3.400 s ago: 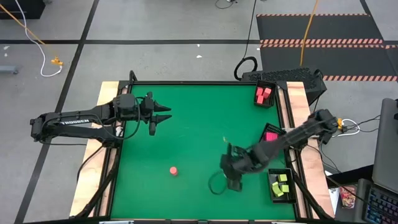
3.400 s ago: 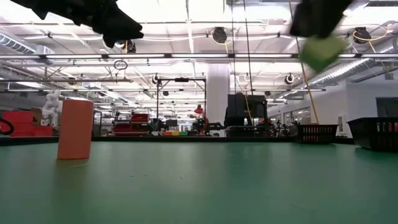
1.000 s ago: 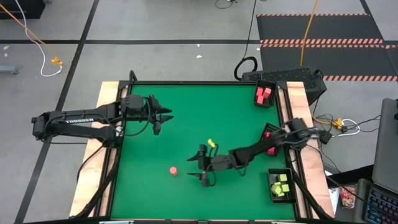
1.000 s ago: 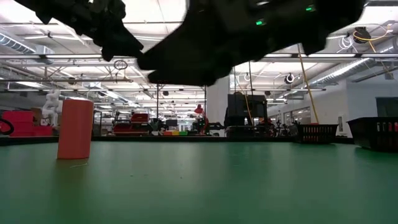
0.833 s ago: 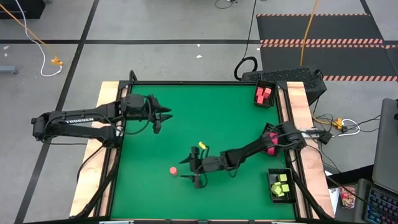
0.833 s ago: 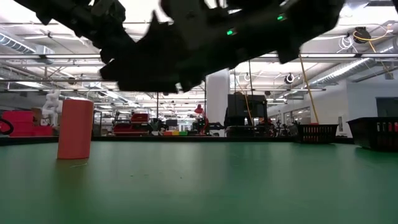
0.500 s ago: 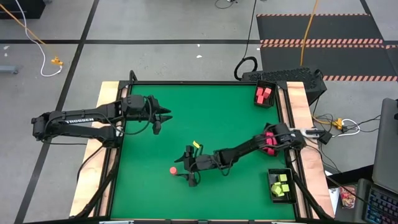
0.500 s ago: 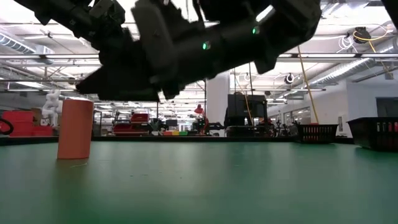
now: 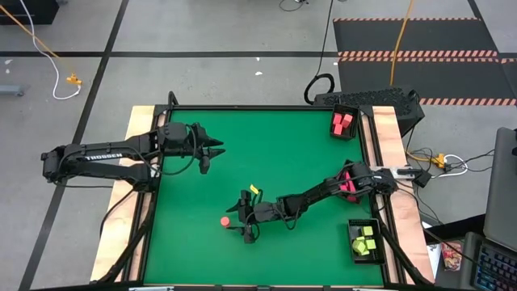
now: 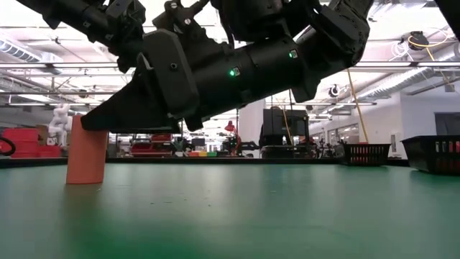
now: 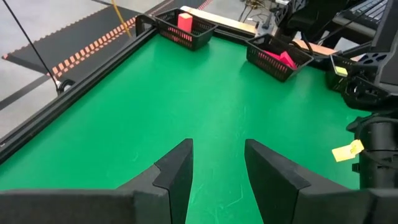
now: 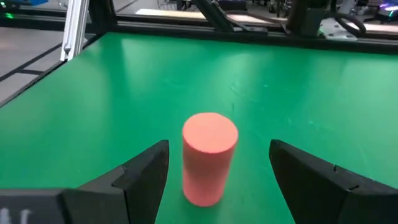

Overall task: Sort & place blocks by color
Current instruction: Put the orange block into the top right black bin

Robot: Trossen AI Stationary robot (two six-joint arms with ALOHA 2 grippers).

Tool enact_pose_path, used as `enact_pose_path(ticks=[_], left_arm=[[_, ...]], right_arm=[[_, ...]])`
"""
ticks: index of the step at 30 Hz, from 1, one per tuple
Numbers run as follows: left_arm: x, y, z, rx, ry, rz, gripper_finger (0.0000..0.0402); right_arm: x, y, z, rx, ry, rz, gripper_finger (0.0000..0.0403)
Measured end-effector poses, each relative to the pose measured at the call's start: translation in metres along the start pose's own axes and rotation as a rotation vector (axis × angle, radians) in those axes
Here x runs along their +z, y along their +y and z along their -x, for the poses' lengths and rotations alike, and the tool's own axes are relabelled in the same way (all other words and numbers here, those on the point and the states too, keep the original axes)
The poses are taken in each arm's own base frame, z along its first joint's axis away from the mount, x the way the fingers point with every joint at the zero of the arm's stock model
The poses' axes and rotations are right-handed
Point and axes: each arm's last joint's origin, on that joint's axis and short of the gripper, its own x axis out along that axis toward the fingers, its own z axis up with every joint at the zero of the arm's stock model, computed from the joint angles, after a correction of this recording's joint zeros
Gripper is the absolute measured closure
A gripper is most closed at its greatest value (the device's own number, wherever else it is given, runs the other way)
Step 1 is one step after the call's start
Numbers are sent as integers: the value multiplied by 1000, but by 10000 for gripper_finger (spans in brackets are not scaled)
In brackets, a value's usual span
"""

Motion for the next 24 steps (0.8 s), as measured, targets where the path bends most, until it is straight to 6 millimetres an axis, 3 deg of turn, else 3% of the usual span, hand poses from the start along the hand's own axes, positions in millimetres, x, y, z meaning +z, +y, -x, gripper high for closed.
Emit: enact_pose_path(ticks=[5, 24], left_arm=[[0, 0, 0, -1, -2, -2, 254], [1, 0, 0, -2, -10, -9, 254]], right_arm=[[-6, -5, -1, -15, 63, -20, 133], [-2, -6, -1, -14, 24, -56, 133]])
